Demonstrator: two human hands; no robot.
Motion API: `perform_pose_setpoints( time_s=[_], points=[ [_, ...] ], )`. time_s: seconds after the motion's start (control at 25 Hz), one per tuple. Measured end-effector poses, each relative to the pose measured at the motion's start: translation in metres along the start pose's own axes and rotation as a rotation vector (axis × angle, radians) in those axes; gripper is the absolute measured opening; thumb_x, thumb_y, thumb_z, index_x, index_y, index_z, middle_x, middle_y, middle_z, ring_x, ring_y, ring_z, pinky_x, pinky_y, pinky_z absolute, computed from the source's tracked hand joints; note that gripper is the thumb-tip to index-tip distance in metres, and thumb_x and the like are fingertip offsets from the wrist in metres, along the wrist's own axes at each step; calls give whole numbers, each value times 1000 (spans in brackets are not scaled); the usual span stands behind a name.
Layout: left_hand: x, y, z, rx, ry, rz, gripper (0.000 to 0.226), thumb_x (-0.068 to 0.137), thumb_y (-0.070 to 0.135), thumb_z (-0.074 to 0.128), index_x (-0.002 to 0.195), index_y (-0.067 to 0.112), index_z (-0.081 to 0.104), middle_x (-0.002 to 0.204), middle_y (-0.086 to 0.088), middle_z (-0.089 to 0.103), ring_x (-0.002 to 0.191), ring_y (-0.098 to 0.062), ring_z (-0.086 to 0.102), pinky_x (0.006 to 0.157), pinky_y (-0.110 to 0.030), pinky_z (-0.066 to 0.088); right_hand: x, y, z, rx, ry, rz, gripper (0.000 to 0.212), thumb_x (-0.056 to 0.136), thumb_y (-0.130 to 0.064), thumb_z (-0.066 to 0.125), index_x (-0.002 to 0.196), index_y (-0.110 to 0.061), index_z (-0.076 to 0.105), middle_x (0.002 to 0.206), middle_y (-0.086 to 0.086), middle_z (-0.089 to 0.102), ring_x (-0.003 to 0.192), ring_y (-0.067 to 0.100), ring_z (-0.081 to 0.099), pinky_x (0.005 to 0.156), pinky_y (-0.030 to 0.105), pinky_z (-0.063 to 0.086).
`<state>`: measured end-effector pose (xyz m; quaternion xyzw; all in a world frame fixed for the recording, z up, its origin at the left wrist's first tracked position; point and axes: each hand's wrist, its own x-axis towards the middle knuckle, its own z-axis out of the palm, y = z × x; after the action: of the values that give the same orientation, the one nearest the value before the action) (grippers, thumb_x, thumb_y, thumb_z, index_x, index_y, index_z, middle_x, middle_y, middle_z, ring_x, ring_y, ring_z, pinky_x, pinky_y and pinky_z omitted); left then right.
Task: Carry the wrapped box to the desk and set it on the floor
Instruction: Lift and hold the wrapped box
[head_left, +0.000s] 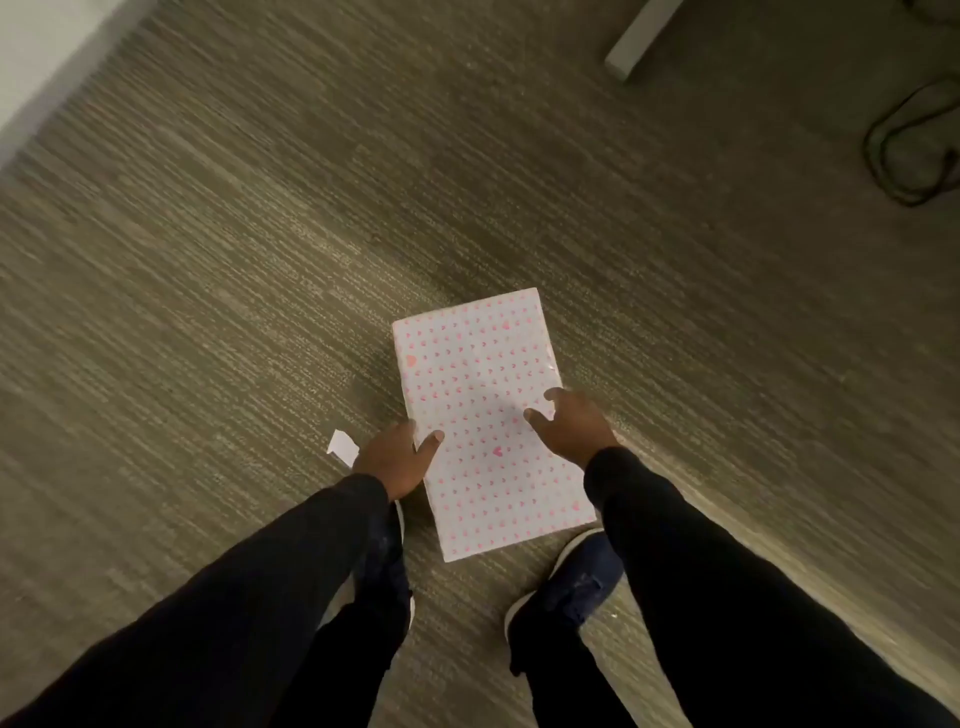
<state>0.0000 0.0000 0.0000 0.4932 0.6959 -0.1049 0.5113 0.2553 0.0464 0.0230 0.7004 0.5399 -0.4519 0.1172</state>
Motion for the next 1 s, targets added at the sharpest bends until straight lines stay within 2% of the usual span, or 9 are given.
perform_pose_setpoints(
  time_s=[0.08, 0.16, 0.32, 0.48, 0.64, 0.72, 0.84, 1.0],
  points=[
    [19, -6, 13, -129, 58, -45, 67, 98, 63, 43, 150, 21, 42, 150, -6, 52, 132, -31, 53, 107, -47, 43, 18, 10, 12, 66, 50, 21, 71, 97, -46, 56, 155, -15, 29, 160, 16, 34, 141, 37, 42, 112, 49, 41],
    [35, -10, 26, -274, 80, -109, 67, 98, 60, 48, 150, 20, 41, 150, -6, 53, 132, -32, 54, 109, -50, 43, 33, 21, 22, 166, 90, 44, 79, 96, -43, 59, 158, -15, 19, 164, 16, 26, 144, 38, 37, 114, 51, 39],
    [64, -11, 50, -511, 106, -297, 65, 98, 58, 51, 143, 11, 48, 138, -10, 60, 123, -35, 59, 98, -41, 46, 66, 40, 38, 414, 56, 155, 89, 93, -50, 63, 159, -16, 13, 164, 13, 29, 144, 37, 39, 113, 46, 37],
    [85, -13, 63, -905, 89, -346, 61, 97, 56, 56, 141, 14, 54, 134, -11, 64, 118, -33, 63, 102, -50, 50, 90, 53, 47, 616, -38, 241, 96, 84, -62, 68, 158, -24, 21, 155, 10, 46, 132, 35, 53, 112, 50, 42],
    [96, -10, 69, -1129, 18, -350, 47, 95, 60, 56, 126, 25, 59, 122, -5, 68, 106, -26, 66, 91, -44, 51, 101, 56, 53, 713, -22, 264, 93, 73, -69, 74, 147, -26, 39, 145, 3, 55, 121, 30, 58, 103, 46, 46],
    [96, -7, 66, -1193, -12, -342, 40, 93, 60, 59, 118, 28, 62, 115, -1, 70, 103, -24, 68, 84, -44, 54, 99, 53, 53, 731, -13, 271, 94, 69, -71, 75, 145, -27, 43, 141, 1, 57, 117, 27, 57, 95, 43, 45],
    [84, 0, 61, -1185, -16, -324, 31, 91, 61, 61, 106, 34, 64, 101, 8, 74, 88, -12, 72, 64, -34, 52, 87, 47, 45, 706, 20, 262, 96, 71, -72, 73, 148, -24, 41, 146, 3, 53, 125, 30, 55, 100, 44, 45],
    [50, 27, 44, -1176, -21, -327, 32, 91, 61, 59, 107, 34, 60, 101, 9, 68, 89, -12, 65, 63, -32, 45, 58, 32, 8, 688, 67, 215, 88, 72, -71, 73, 142, -23, 49, 143, 3, 57, 125, 30, 57, 107, 52, 46]
  ],
)
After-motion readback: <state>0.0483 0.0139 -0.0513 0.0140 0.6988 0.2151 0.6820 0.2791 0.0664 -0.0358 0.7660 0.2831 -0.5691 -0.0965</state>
